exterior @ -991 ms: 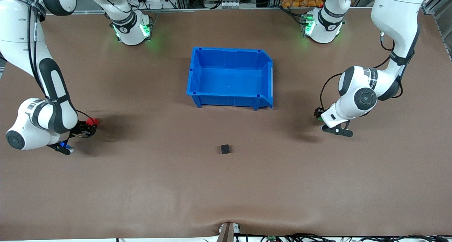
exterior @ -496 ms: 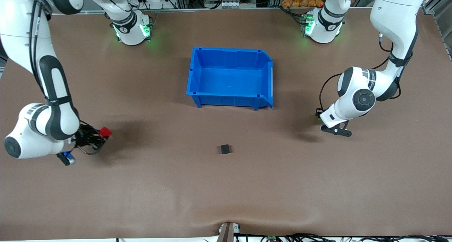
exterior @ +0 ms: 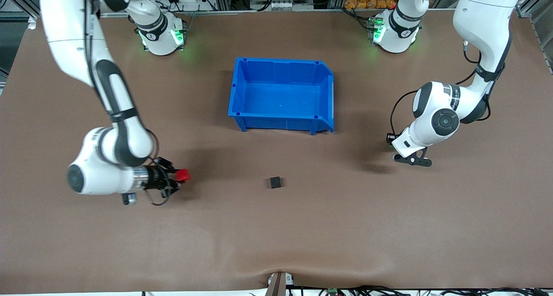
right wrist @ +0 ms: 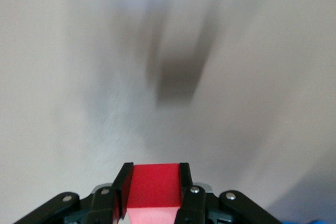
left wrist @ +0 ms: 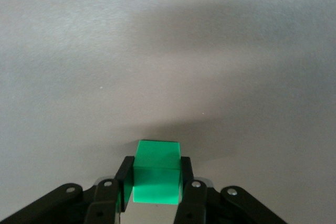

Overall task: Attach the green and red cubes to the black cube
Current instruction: 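Carry the red cube and green cube toward the black cube, then place the red cube against the black cube with the right gripper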

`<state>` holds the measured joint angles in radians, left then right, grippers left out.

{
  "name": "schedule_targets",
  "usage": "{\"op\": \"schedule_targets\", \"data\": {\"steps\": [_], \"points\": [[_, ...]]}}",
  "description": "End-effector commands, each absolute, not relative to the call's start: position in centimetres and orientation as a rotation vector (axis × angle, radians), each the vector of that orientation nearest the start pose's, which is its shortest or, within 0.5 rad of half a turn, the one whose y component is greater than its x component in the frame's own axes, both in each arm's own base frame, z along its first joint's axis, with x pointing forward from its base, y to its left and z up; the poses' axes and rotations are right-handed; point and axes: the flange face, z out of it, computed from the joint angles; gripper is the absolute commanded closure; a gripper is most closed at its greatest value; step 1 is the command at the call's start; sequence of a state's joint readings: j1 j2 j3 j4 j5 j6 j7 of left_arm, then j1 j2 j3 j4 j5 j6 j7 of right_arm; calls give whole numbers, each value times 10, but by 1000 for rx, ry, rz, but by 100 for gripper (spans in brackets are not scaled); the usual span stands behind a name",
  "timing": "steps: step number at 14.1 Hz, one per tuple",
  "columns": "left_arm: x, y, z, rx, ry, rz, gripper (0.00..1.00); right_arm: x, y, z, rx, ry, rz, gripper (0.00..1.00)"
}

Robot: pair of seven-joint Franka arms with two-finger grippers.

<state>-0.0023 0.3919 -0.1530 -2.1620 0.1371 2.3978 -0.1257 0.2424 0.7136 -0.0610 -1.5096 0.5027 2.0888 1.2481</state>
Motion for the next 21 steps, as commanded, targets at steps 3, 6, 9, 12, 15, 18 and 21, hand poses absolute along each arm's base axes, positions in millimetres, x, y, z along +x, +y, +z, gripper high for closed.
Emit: {"op": "schedule_targets", "data": {"steps": [3,6,9,12,15,18,21], "points": [[571,-76,241,-3044,-406,121,100,683,237,213,-2066,1972,300,100],[580,-98,253,-2940,-1023,103,100,680,284,195,-2005,2026,290,100],[585,-175,253,-2744,-1526,101,100,672,339,176,-1974,2031,273,100],[599,-214,258,-2592,-1821,78,100,661,362,176,-2003,1999,276,100],[606,-253,253,-2455,-2029,86,100,655,390,180,-1997,1953,244,100],[608,-314,243,-2353,-2180,113,100,647,406,176,-2014,1931,244,100],[606,-340,226,-2278,-2254,163,100,640,419,175,-1990,1954,252,98]]}}
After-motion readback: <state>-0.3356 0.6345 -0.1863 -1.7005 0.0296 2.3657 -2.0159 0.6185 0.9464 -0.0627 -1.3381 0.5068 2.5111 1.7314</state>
